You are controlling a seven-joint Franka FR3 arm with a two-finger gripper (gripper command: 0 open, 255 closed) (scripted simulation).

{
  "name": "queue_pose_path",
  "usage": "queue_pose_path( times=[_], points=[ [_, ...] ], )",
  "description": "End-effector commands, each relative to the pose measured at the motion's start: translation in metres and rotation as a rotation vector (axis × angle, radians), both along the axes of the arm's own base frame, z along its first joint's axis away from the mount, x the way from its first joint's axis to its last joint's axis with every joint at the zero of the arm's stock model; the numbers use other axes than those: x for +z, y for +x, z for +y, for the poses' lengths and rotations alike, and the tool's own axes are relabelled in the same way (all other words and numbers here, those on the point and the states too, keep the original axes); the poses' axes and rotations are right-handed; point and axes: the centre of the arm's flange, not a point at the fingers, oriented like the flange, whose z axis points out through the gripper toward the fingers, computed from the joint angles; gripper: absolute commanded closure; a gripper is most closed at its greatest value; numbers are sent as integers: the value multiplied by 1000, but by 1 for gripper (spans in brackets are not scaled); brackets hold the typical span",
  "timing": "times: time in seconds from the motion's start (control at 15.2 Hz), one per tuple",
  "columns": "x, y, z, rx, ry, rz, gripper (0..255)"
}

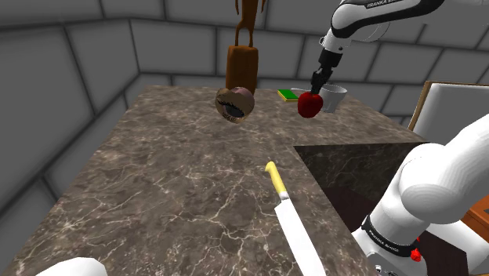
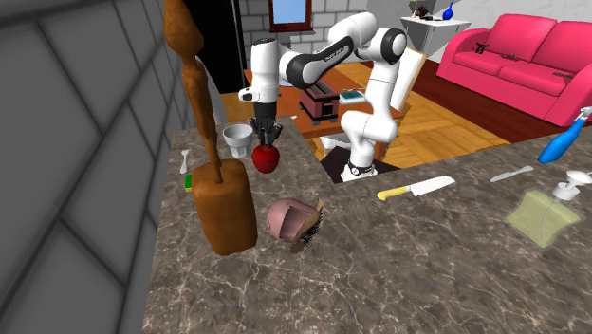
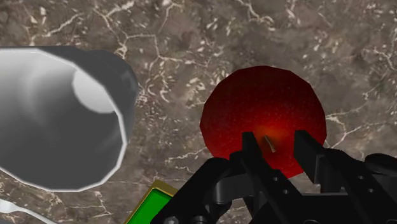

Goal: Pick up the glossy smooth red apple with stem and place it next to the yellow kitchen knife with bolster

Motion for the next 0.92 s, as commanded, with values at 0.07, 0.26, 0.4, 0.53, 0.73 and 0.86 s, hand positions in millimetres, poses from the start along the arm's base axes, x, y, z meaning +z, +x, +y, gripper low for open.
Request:
queue_pose_path(
  times=[0.07,0.26,0.4,0.53,0.73,0.86],
  points=[
    [0,0,0,0,0,0,255],
    [0,0,0,0,0,0,255],
    [0,0,0,0,0,0,255],
    [5,0,0,0,0,0,255],
    [21,0,0,0,0,0,255],
    [32,0,0,0,0,0,255]
  ],
)
